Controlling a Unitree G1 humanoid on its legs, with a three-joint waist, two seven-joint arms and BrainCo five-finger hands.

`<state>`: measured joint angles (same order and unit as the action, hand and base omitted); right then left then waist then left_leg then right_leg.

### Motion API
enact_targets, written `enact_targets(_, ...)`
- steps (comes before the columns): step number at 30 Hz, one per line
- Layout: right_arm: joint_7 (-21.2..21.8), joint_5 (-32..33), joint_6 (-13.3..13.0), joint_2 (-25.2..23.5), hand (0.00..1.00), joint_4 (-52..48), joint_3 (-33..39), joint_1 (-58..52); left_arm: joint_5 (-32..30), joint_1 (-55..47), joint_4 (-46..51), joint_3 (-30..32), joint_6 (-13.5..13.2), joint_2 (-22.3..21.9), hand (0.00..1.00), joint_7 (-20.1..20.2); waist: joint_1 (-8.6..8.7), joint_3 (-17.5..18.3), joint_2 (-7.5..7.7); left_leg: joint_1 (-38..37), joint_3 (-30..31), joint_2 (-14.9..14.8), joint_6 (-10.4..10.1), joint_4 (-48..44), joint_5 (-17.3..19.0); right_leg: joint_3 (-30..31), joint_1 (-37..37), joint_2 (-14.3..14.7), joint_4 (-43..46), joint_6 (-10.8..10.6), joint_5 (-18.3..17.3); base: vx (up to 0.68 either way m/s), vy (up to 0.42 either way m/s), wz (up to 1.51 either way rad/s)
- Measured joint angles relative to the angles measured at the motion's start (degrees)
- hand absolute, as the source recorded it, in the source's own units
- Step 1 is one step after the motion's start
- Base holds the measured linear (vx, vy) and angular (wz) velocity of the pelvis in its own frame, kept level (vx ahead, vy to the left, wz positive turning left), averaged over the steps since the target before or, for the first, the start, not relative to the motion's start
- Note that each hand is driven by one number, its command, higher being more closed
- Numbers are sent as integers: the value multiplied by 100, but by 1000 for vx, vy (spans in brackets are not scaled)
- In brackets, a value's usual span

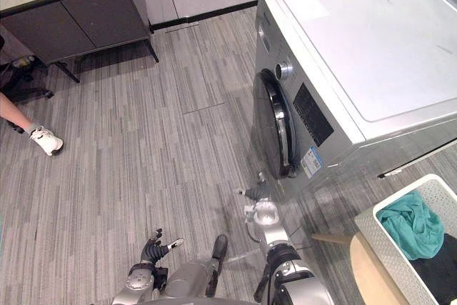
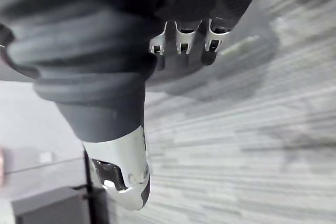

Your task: Pick up the laundry basket with both hands and put the clothes into the washing machine.

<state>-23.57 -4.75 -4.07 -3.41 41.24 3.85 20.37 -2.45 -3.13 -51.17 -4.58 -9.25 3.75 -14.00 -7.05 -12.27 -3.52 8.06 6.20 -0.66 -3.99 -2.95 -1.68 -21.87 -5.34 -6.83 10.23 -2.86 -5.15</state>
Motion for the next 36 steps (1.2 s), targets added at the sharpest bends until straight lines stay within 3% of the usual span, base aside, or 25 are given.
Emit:
enact_targets(3,-370,-145,52,11,0,-1,314,142,9,5,6,-34,-5,-14,0,-21,4,0,2,0,0,-2,-1,-5,-1,-6,1,5,-4,-1,0,108,-46,-3)
enact_targets(9,-506,-127,98,184,0,109,439,789,23,62,24,-36,-11,-2,0,-55,-28,-97,22,229,10,-13,-1,-172,-2,-3,-221,-17,193,38,-75,14,-20,0)
enact_targets(15,-227,671,14,837,0,1081,413,2683,201,479,292,-35,-84,150,0,-57,-250,-814,49,706,201,-12,-27,-285,-116,-63,-931,-153,980,229,-395,-168,-39,12)
enact_targets(18,-88,1058,-10,1155,0,1415,264,3060,303,592,387,-32,-128,219,0,-56,-333,-949,42,863,410,-2,-110,-107,-282,-271,-1141,-215,1148,254,-410,-144,-54,28)
enact_targets(23,-23,1609,-156,1083,0,1378,26,3382,415,918,389,-160,-146,216,0,-60,-386,-1029,-7,1137,853,-16,-222,83,-511,-697,-1320,-240,1264,349,-488,-72,-70,39)
enact_targets(26,-12,1963,-243,860,0,1146,-416,3417,415,1121,389,-270,-185,160,0,-71,-578,-1036,-20,1213,1064,-32,-273,93,-518,-883,-1362,-240,1382,381,-631,-22,-123,31)
enact_targets(29,-9,2324,-309,556,0,1116,-482,3996,415,1231,533,-308,-245,85,0,-106,-783,-1089,-124,1376,1447,-47,-383,123,-578,-1272,-1400,-260,1528,426,-851,-9,-155,53)
enact_targets(32,309,2336,-459,323,0,673,-872,4587,413,1210,697,-449,-246,89,0,-110,-1155,-1116,-175,1433,1690,12,-468,167,-640,-1583,-1440,-449,1925,456,-1182,49,-193,63)
enact_targets(36,499,2312,-692,196,0,158,-1063,5537,414,1165,1024,-447,-285,42,0,-106,-1401,-1126,-196,1495,1919,99,-470,159,-642,-1997,-1377,-625,2204,425,-1434,90,-209,61)
